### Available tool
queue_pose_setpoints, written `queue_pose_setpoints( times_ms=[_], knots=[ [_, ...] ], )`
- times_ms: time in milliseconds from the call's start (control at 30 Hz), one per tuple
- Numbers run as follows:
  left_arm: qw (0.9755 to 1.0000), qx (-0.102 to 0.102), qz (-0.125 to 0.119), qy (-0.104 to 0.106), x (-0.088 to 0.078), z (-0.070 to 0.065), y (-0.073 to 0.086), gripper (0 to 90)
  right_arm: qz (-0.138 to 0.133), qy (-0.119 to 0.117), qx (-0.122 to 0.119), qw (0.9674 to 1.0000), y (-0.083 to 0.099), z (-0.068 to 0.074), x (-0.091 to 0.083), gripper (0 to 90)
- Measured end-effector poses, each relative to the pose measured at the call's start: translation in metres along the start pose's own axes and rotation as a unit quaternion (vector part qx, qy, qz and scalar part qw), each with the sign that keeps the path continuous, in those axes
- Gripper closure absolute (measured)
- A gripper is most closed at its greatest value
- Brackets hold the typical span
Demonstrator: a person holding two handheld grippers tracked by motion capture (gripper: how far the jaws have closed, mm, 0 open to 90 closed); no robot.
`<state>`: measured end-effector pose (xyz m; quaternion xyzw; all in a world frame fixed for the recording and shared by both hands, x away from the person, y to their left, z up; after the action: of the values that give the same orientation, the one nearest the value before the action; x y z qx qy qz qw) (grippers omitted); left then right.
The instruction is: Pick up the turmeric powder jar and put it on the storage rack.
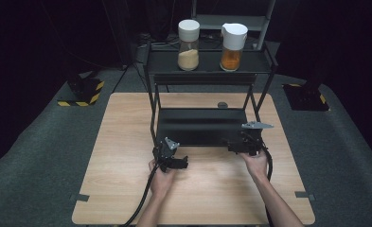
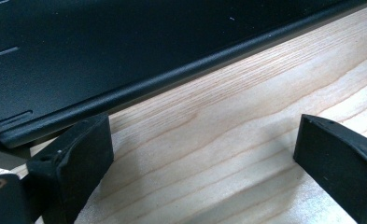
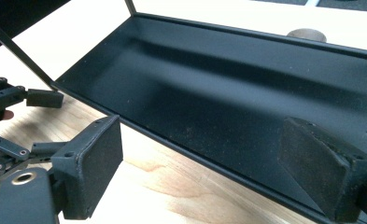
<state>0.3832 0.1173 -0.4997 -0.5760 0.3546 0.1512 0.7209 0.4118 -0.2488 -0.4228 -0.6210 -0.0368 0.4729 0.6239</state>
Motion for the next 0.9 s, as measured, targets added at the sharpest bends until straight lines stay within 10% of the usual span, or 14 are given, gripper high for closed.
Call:
queue_pose_setpoints(
  times_ms=[900],
  knots=[
    [1.0000,0.001,0.001,0.000,0.000,0.000,0.000,4.7,0.013,-0.003,0.017,0.9998,0.022,-0.004,0.008,13.1]
  ],
)
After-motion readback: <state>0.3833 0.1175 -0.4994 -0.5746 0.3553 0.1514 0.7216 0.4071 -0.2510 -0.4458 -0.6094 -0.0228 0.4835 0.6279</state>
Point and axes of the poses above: each handheld gripper's, and its own axes: x roughly forward along the jaws, y roughly out of its underside, z roughly to its left, the point moved 7 cm from there along x, roughly forward along the jaws, and after that the axes turned 7 degrees about -y, right-handed, at the moved point
